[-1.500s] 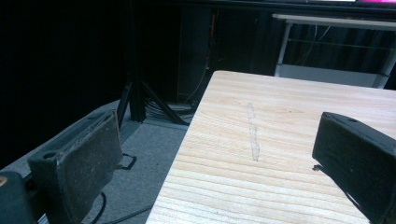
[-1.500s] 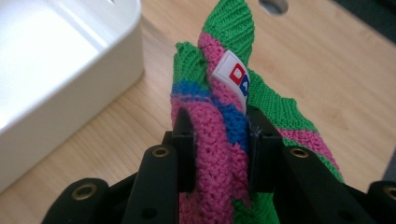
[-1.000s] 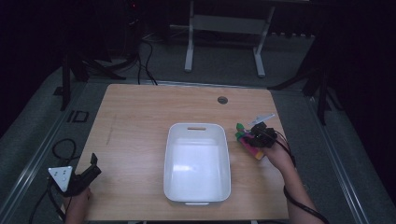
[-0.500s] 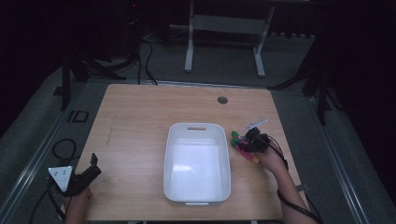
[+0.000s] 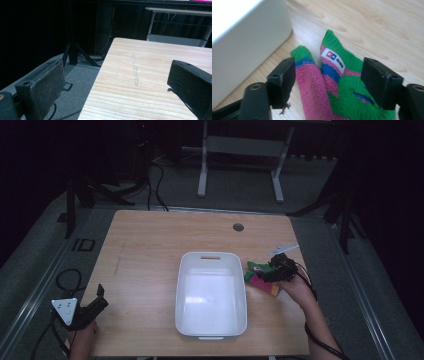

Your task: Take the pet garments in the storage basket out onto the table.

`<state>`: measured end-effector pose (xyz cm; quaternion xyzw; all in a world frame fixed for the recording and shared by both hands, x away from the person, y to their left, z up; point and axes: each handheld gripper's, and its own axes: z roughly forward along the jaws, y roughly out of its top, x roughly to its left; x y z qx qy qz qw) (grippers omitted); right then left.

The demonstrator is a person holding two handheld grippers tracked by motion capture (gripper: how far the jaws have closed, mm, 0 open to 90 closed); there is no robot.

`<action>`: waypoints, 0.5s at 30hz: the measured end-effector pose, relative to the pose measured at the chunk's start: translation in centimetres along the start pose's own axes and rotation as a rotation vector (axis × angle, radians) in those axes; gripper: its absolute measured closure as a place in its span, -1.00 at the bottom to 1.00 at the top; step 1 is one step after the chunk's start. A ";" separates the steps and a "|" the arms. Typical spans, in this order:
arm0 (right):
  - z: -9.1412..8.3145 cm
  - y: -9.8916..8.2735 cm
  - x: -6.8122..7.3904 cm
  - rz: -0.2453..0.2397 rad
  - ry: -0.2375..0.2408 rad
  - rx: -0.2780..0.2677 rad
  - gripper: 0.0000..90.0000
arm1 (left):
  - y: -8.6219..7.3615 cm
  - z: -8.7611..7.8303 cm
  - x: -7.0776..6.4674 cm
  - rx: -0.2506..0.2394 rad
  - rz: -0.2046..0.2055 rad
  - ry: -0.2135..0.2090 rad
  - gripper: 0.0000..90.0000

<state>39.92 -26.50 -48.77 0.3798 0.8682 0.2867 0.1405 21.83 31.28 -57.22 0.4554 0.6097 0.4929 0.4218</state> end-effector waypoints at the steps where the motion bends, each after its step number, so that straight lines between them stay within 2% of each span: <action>1: -0.5 -0.1 -0.1 0.013 0.005 -0.017 -0.47 | 0.0 0.0 0.0 0.000 0.000 0.000 -0.96; 4: -1.8 -0.6 -0.5 0.051 0.019 -0.068 -0.55 | 0.0 0.0 0.0 0.001 0.000 0.000 -0.96; 6: -2.7 -1.1 -0.6 0.057 0.028 -0.097 -0.70 | 0.0 0.0 0.0 0.001 0.000 0.000 -0.96; 11: -4.4 -2.5 -0.7 0.053 0.010 -0.143 -0.72 | 0.0 0.0 0.0 0.001 0.001 0.000 -0.96; 15: -5.4 -3.7 -1.1 0.086 0.000 -0.188 -0.73 | 0.0 0.0 0.0 -0.001 0.002 0.001 -0.96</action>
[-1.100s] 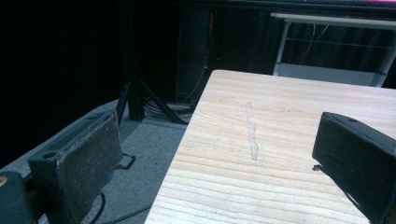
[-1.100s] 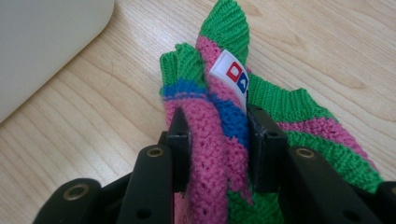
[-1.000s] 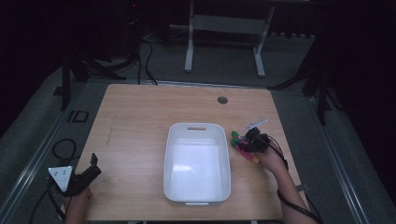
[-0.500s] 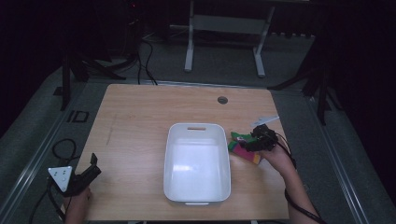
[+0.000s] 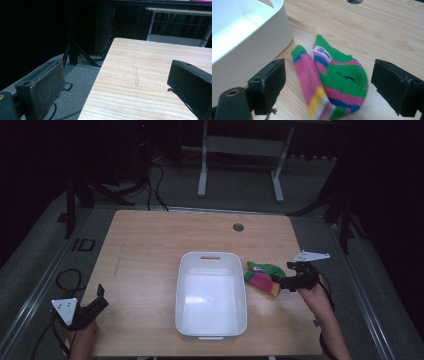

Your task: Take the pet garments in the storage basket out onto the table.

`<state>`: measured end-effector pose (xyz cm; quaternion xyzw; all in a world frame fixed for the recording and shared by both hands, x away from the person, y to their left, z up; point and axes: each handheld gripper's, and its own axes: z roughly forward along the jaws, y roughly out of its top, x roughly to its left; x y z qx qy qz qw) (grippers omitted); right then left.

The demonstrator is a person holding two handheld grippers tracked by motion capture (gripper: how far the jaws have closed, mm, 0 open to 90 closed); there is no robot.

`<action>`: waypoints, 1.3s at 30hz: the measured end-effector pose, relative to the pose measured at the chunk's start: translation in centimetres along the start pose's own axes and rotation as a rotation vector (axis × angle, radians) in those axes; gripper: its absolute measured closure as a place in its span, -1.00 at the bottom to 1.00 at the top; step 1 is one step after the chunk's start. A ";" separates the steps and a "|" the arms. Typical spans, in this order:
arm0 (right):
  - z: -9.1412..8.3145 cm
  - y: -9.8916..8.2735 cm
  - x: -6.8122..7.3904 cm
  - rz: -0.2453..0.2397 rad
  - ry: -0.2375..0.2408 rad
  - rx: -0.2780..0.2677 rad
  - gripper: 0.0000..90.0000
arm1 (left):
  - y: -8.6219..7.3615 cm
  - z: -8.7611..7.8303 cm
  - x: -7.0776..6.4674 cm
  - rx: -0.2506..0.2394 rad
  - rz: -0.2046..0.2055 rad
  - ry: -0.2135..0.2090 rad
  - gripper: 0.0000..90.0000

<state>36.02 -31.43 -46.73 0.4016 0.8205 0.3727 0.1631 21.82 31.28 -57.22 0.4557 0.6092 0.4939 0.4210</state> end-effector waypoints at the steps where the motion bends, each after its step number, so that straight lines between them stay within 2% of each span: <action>1: 0.0 0.0 0.0 0.000 0.000 0.000 -0.73 | 0.0 0.0 0.0 0.000 0.000 0.000 -0.96; 5: -1.1 -1.9 -0.6 0.020 -0.044 -0.046 -0.73 | 0.0 0.0 0.0 0.002 -0.001 0.001 -0.96; 8: -1.3 -2.7 -0.8 0.050 -0.056 -0.062 -0.73 | 0.0 0.0 0.0 0.005 0.001 0.000 -0.96; 9: -1.3 -3.6 -1.0 0.072 -0.074 -0.071 -0.73 | 0.0 0.0 0.0 0.004 0.000 0.000 -0.96; 11: -1.4 -4.3 -1.1 0.083 -0.098 -0.081 -0.73 | 0.0 0.0 0.0 0.003 -0.002 0.000 -0.96; 12: -1.5 -5.1 -1.1 0.092 -0.134 -0.099 -0.73 | 0.0 0.0 0.0 0.003 -0.002 0.000 -0.96; 16: -2.2 -7.2 -1.3 0.134 -0.161 -0.149 -0.73 | 0.0 0.0 0.0 0.005 0.001 0.001 -0.96; 19: -2.5 -8.9 -1.3 0.164 -0.157 -0.166 -0.73 | 0.0 0.0 -0.1 0.005 0.002 0.001 -0.96; 28: -3.3 -12.4 0.0 0.157 -0.275 -0.181 -0.73 | 0.0 0.0 -0.1 0.003 0.003 0.001 -0.96; 32: -3.6 -13.2 0.2 0.183 -0.291 -0.199 -0.73 | 0.0 0.0 -0.1 0.004 0.001 0.001 -0.96; 34: -3.8 -13.9 0.4 0.185 -0.328 -0.207 -0.73 | 0.0 0.0 -0.1 0.003 0.000 0.001 -0.96; 39: -3.9 -15.1 0.6 0.198 -0.329 -0.240 -0.72 | 0.0 0.0 -0.1 0.000 0.003 -0.001 -0.96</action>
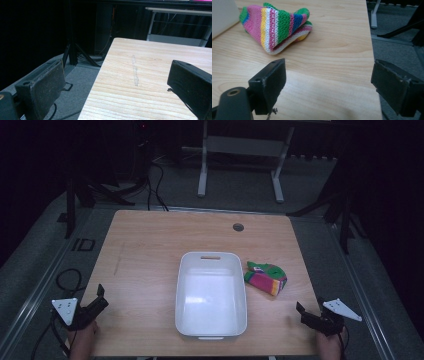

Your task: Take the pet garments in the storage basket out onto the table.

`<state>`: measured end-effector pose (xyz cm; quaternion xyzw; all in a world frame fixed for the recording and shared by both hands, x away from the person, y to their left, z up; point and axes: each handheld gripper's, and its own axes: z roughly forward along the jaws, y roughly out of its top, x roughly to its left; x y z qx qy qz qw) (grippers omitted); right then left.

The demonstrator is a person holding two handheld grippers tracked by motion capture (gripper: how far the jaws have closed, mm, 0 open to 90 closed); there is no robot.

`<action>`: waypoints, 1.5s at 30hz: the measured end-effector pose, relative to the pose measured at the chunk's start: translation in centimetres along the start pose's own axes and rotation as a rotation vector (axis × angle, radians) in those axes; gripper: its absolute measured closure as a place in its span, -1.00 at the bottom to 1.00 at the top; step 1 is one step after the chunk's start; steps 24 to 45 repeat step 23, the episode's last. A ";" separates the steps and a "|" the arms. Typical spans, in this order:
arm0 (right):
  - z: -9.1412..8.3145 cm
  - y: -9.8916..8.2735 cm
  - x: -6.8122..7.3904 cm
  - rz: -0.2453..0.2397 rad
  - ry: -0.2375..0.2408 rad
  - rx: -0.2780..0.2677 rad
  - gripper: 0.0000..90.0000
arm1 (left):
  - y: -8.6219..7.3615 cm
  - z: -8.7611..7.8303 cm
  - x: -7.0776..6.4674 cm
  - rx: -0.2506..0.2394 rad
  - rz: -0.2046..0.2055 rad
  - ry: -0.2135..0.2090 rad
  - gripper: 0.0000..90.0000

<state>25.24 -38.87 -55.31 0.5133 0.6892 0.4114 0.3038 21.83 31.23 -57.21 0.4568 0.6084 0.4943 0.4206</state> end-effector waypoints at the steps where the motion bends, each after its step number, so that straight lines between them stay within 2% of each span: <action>1: 0.0 -0.2 0.0 0.003 -0.004 -0.013 -0.71 | 0.0 0.0 0.0 -0.001 0.000 0.000 -0.96; 6: -0.1 -0.5 -0.1 0.008 -0.031 -0.064 -0.71 | 0.0 0.0 0.0 -0.001 0.000 -0.002 -0.96; 10: -0.1 -0.4 -0.5 0.024 -0.055 -0.078 -0.71 | 0.0 0.0 0.0 -0.001 -0.001 -0.003 -0.96; 19: 0.1 -0.4 -1.0 0.041 -0.086 -0.061 -0.70 | 0.0 0.0 0.0 -0.002 -0.003 0.000 -0.96; 45: 0.2 -0.3 -0.9 0.038 -0.088 -0.053 -0.70 | 0.0 0.0 0.0 -0.002 -0.004 -0.002 -0.96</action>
